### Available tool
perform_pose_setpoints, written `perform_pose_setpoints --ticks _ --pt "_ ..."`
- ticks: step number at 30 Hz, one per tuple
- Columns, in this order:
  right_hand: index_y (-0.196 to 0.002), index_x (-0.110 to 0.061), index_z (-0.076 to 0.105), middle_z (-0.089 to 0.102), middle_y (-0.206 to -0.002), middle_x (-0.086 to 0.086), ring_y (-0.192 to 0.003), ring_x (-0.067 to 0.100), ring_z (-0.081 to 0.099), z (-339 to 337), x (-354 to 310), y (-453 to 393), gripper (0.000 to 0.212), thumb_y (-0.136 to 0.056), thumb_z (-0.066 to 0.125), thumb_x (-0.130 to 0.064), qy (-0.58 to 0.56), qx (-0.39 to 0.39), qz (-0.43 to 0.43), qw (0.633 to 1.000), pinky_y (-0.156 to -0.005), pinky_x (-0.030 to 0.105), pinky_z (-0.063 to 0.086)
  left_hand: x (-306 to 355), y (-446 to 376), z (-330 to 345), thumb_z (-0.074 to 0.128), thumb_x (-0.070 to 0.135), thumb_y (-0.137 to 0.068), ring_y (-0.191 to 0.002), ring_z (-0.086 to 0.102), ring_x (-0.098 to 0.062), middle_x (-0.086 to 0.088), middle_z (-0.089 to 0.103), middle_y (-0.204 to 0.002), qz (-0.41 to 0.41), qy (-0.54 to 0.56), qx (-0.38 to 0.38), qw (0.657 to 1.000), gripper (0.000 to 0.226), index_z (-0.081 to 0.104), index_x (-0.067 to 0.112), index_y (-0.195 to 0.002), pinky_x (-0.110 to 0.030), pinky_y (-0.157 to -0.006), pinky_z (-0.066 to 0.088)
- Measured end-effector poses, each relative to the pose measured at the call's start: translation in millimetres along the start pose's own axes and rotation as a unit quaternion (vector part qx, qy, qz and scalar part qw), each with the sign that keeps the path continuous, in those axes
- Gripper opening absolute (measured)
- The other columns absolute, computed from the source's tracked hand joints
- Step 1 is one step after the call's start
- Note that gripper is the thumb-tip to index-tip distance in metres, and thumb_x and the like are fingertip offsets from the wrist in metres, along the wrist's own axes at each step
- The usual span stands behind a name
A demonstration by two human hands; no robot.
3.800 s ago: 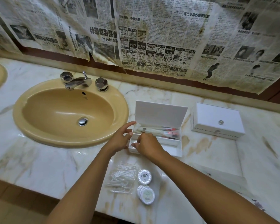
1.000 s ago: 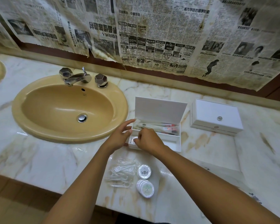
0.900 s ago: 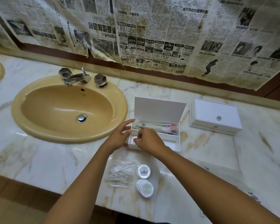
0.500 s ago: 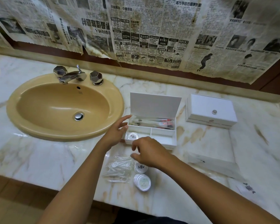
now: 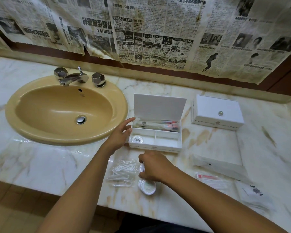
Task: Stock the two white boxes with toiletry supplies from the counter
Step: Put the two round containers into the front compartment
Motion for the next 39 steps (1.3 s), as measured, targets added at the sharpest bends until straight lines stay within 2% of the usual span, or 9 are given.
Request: perform_pose_setpoints --ticks 5,10,14,17,22,26,29,35,39 --pt "-0.105 -0.008 0.061 0.059 -0.107 0.01 -0.095 0.029 0.059 -7 -3 -2 0.03 -0.08 0.065 -0.024 -0.018 -0.004 -0.003 1.0 -0.073 0.031 0.044 -2 -2 -1 0.043 0.024 -0.103 -0.128 0.048 -0.014 0.003 0.054 -0.134 0.0 0.004 -0.007 1.0 0.044 0.049 0.062 -0.124 -0.051 -0.098 0.05" --pt "-0.117 -0.016 0.061 0.053 -0.112 0.006 -0.098 0.028 0.058 -32 -8 -10 0.038 -0.082 0.063 -0.03 -0.063 0.058 -0.005 0.996 -0.078 0.032 0.045 1 -1 -1 0.043 0.023 -0.103 -0.125 0.047 -0.007 0.003 0.053 -0.133 0.006 0.004 -0.004 1.0 0.043 0.049 0.058 -0.127 -0.045 -0.096 0.052" --pt "-0.123 -0.019 0.056 0.059 -0.116 0.005 -0.101 0.028 0.06 -54 -7 -22 0.042 -0.084 0.061 -0.035 -0.071 0.141 0.013 0.987 -0.084 0.035 0.048 1 -1 -1 0.045 0.022 -0.103 -0.119 0.05 -0.003 0.007 0.055 -0.13 0.001 0.026 -0.007 1.0 0.043 0.051 0.058 -0.127 -0.05 -0.091 0.055" --pt "-0.118 -0.017 0.054 0.065 -0.11 0.005 -0.1 0.027 0.061 -62 -3 -35 0.04 -0.085 0.06 -0.039 -0.05 0.168 0.045 0.983 -0.08 0.035 0.047 1 -1 -2 0.045 0.02 -0.103 -0.122 0.045 0.004 0.019 0.051 -0.128 0.009 0.021 -0.009 1.0 0.044 0.051 0.055 -0.128 -0.049 -0.091 0.055" --pt "-0.107 -0.012 0.058 0.065 -0.105 0.009 -0.096 0.029 0.061 -55 1 -55 0.034 -0.087 0.058 -0.04 -0.029 0.149 0.083 0.985 -0.071 0.031 0.039 2 0 -2 0.044 0.018 -0.103 -0.122 0.044 0.008 0.028 0.049 -0.125 0.026 -0.002 -0.009 1.0 0.044 0.049 0.048 -0.134 -0.032 -0.095 0.049" --pt "-0.101 -0.008 0.061 0.065 -0.104 0.012 -0.096 0.03 0.061 -45 4 -66 0.03 -0.088 0.06 -0.034 -0.046 0.14 0.101 0.984 -0.069 0.029 0.035 3 1 -2 0.043 0.016 -0.103 -0.115 0.047 0.014 0.029 0.051 -0.123 0.036 0.0 -0.009 0.999 0.043 0.049 0.045 -0.135 -0.009 -0.075 0.045" --pt "-0.101 -0.006 0.063 0.066 -0.104 0.013 -0.096 0.03 0.061 -35 5 -73 0.033 -0.087 0.064 -0.036 -0.073 0.124 0.108 0.984 -0.072 0.031 0.041 2 0 -2 0.044 0.015 -0.103 -0.11 0.049 0.015 0.022 0.053 -0.123 0.035 0.007 -0.005 0.999 0.044 0.049 0.043 -0.136 -0.003 -0.065 0.045" --pt "-0.098 -0.005 0.063 0.066 -0.101 0.014 -0.094 0.03 0.061 -29 11 -75 0.029 -0.089 0.06 -0.033 -0.11 0.104 0.115 0.982 -0.07 0.029 0.039 2 1 -3 0.044 0.017 -0.103 -0.118 0.049 0.006 0.014 0.052 -0.13 0.034 0.006 -0.004 0.999 0.043 0.048 0.044 -0.136 -0.006 -0.068 0.048" --pt "-0.087 -0.008 0.061 0.066 -0.095 0.014 -0.086 0.029 0.061 -29 12 -75 0.016 -0.088 0.056 -0.022 -0.14 0.097 0.117 0.978 -0.065 0.027 0.038 2 1 -2 0.044 0.018 -0.103 -0.114 0.047 0.014 0.021 0.051 -0.126 0.033 0.011 -0.006 0.999 0.043 0.049 0.047 -0.134 -0.03 -0.082 0.057"
Point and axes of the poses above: each hand's wrist, its own y-axis away from the middle knuckle, its own z-axis out of the palm, x = y × z, the point moved 2 cm from there along -y, towards the middle knuckle
